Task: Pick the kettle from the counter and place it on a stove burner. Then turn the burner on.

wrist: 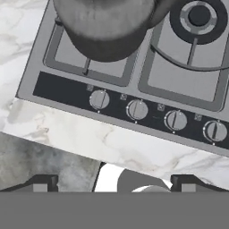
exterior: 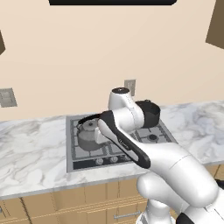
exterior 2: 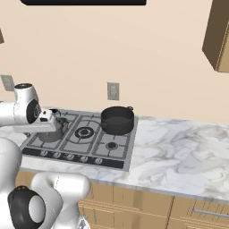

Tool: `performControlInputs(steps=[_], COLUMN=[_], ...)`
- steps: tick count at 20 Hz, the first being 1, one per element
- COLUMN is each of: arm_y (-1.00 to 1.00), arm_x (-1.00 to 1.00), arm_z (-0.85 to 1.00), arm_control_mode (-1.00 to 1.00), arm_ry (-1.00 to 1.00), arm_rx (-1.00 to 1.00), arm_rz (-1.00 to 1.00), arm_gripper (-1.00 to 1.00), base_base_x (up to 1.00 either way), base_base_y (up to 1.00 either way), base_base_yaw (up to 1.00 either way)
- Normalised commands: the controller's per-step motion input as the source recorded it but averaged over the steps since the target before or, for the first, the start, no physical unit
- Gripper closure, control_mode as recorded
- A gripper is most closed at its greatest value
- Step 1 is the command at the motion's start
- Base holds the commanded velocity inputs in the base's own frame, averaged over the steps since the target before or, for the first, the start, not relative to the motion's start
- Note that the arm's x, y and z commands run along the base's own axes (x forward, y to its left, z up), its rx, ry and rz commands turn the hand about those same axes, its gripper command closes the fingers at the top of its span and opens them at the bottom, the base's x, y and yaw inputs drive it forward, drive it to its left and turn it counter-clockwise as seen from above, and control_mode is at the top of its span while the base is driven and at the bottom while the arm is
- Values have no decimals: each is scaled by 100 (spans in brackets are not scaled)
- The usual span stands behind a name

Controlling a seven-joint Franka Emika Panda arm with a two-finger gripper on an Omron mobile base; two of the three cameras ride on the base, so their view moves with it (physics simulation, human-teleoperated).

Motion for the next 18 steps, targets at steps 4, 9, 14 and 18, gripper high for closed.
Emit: performControlInputs(steps=[4,9,14,18], arm_y=[1,10,33,19], arm_x=[0,0,2,12], arm_z=[-59,-45,-36,-14], arm_control_mode=[-100,-100,-100,-100], arm_ry=[3,0,0,0], arm_rx=[6,10,3,-3], arm_rz=[-8,-9,-13,-16], arm_gripper=[-100,-100,-100,-100], base_base_x=[0,0,0,0], base_base_y=[0,0,0,0], base_base_yaw=[0,0,0,0])
